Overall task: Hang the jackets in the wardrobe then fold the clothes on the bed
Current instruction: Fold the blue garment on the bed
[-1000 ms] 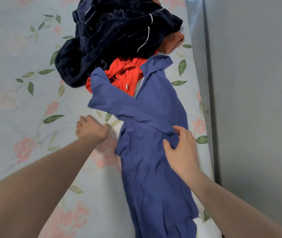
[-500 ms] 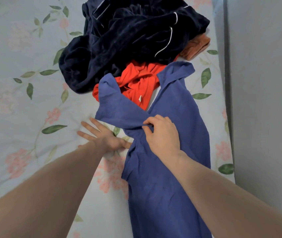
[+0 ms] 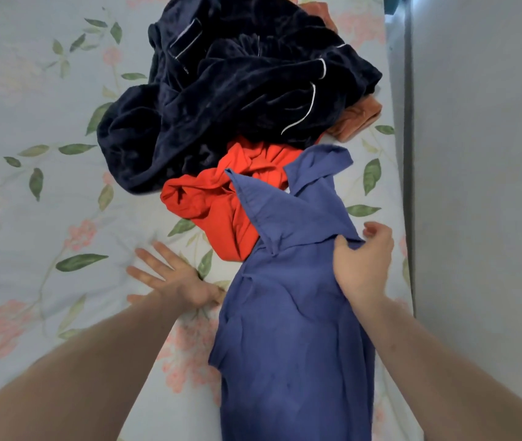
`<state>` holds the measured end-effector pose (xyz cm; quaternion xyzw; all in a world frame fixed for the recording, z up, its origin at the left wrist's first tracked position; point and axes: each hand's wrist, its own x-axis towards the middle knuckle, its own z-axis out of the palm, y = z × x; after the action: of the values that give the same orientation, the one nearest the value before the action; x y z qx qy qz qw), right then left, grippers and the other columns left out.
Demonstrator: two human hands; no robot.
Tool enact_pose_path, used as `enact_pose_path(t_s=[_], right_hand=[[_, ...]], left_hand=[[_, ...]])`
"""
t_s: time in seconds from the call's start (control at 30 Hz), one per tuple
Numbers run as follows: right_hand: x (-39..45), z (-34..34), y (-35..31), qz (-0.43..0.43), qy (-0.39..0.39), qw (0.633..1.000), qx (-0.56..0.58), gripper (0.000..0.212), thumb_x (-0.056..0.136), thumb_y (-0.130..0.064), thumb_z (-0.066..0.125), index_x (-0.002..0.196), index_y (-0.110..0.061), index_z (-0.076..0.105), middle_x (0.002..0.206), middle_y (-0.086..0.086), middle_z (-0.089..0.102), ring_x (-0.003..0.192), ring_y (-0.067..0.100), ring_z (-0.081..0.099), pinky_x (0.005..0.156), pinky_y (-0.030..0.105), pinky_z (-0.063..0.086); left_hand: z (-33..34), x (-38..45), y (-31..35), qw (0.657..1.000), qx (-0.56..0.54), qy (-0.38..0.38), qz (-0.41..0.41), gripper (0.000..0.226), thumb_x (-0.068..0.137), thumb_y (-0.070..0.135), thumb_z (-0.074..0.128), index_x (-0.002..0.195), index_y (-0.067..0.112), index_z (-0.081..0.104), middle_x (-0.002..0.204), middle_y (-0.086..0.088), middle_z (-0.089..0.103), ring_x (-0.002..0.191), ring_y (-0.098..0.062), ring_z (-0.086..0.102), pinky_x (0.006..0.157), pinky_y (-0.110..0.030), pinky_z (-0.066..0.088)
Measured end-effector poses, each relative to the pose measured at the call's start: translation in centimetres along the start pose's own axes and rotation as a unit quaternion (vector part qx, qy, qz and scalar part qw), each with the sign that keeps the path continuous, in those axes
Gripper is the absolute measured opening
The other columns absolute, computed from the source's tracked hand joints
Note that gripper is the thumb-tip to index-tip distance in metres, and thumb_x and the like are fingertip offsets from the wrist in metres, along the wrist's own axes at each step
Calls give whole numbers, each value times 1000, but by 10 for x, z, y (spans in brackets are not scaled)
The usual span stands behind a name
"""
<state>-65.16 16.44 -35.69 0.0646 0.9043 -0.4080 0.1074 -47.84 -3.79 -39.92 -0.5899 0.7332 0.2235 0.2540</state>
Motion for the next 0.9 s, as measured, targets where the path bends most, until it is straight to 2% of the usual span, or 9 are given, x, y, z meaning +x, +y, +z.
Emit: enact_pose_path(t_s=[0.07,0.17,0.27,0.37,0.53,0.63,0.7,0.8,0.9], right_hand=[[-1,3,-6,-159,5,981,-107,56,77,-16,72,130,-16,55,130,5,56,117,30,53,98,46,47],[-1,16,-10,-307,-97,916,-241,62,72,-24,75,132,-25,59,138,-2,54,126,30,48,101,49,45],[4,30,-8,-344,-144,870,-323,56,77,-33,82,130,-29,65,136,-3,54,122,31,48,99,48,43],[18,34,-16,-356,-134,887,-261,17,89,-24,73,105,-25,77,112,-4,65,103,29,56,88,46,49],[38,24,-66,-226,-79,970,36,25,94,-14,56,71,-7,50,65,6,48,62,15,42,62,33,36],[66,21,-97,-118,-29,986,119,36,95,-20,55,64,-16,37,62,-2,36,61,11,31,60,31,29],[90,23,-110,-21,-8,990,140,39,95,-31,56,61,-21,41,64,-2,45,66,18,43,65,33,39],[111,26,-103,88,-12,993,72,24,97,-37,57,99,-16,71,104,5,70,105,33,65,94,39,53],[109,32,-85,91,-33,995,-22,53,97,-36,61,140,-7,53,138,12,60,128,35,57,104,37,45]], left_hand=[[0,3,-2,1000,10,0,17,168,52,58,94,155,10,-30,161,-25,-33,149,-51,-23,118,-73,1],[0,9,-6,999,16,-3,35,165,53,59,93,157,10,-26,162,-26,-29,151,-50,-19,119,-72,-2],[-2,6,-5,1000,13,-6,28,163,55,56,93,157,12,-27,160,-24,-33,151,-49,-20,119,-72,2],[-7,-3,0,1000,3,-28,9,168,53,56,93,154,10,-32,158,-23,-41,147,-51,-28,114,-77,2],[-10,-9,5,999,13,-34,-6,165,59,57,90,151,7,-36,156,-23,-43,146,-53,-29,112,-78,4],[-7,0,-1,1000,9,-27,12,163,57,56,92,155,12,-31,159,-23,-37,149,-51,-24,116,-75,3],[-7,2,-3,1000,4,-20,19,161,57,55,93,157,15,-27,161,-21,-34,151,-48,-21,118,-73,2],[-7,1,-2,1000,3,-18,16,159,59,54,92,157,15,-27,160,-21,-34,151,-47,-21,117,-72,0],[-9,-6,4,1000,15,-26,1,162,60,55,91,153,11,-34,157,-24,-41,148,-51,-27,114,-76,3]])
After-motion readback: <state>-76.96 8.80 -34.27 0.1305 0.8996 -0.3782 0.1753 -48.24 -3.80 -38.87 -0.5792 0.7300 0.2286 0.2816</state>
